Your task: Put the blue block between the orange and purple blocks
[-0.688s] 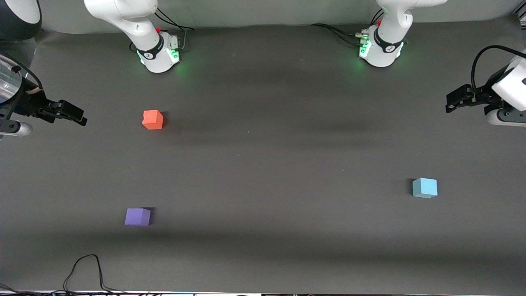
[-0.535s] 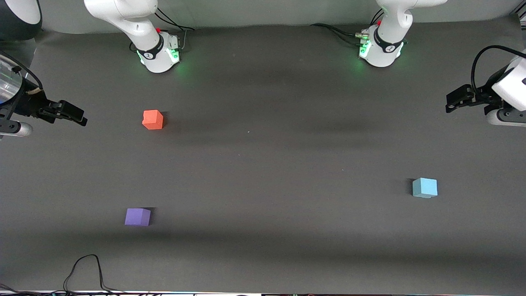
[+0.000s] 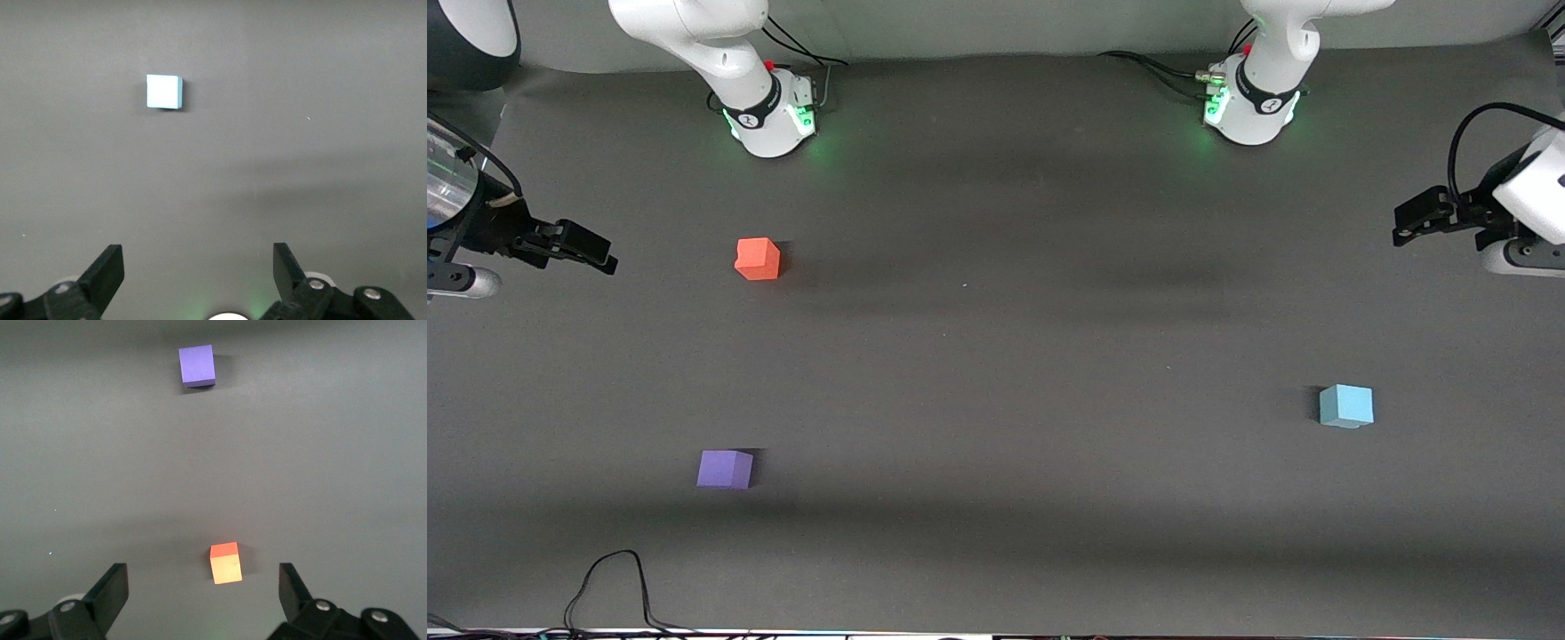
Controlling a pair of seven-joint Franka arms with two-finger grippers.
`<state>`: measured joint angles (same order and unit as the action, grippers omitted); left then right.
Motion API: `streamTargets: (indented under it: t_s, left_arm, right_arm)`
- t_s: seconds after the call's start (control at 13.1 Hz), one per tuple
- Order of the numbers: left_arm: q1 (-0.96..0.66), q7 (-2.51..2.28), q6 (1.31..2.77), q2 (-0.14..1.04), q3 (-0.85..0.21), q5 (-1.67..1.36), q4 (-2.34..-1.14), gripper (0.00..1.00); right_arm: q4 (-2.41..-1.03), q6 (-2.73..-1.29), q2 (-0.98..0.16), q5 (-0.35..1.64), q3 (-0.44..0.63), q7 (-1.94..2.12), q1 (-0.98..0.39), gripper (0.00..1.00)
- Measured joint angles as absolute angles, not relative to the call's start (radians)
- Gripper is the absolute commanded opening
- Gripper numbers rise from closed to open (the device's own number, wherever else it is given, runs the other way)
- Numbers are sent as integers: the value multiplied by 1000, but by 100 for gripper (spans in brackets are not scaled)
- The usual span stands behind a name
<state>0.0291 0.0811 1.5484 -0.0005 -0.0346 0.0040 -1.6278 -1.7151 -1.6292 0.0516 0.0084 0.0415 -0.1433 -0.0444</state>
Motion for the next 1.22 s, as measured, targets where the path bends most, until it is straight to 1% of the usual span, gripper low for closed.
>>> streamTargets:
  t_s: [0.15,0.31,0.46,0.69,0.84,1.07,1.22]
  left_arm:
    - [67,133,1578,50,-29,8,-1607,100]
    - [110,168,1590,130,-26,10,-1551,100]
    - [133,202,1603,232,-26,19,-1456,100]
    - [139,221,1608,403,-26,25,-1266,100]
    - [139,221,1616,485,-27,25,-1184,100]
    - [136,221,1654,539,-31,27,-1172,100]
    - [132,221,1727,555,-32,30,-1217,100]
  right_arm:
    - [-1715,-1629,51,8,41,-143,-45,100]
    - [-1715,-1630,51,8,41,-143,-45,100]
    - [-1715,-1630,51,8,41,-143,-45,100]
    - [-1715,-1633,51,8,42,-143,-45,100]
    - [-1715,-1634,50,8,42,-143,-45,100]
    - [-1715,-1636,50,8,42,-143,-45,100]
    - [-1715,-1637,50,8,42,-143,-45,100]
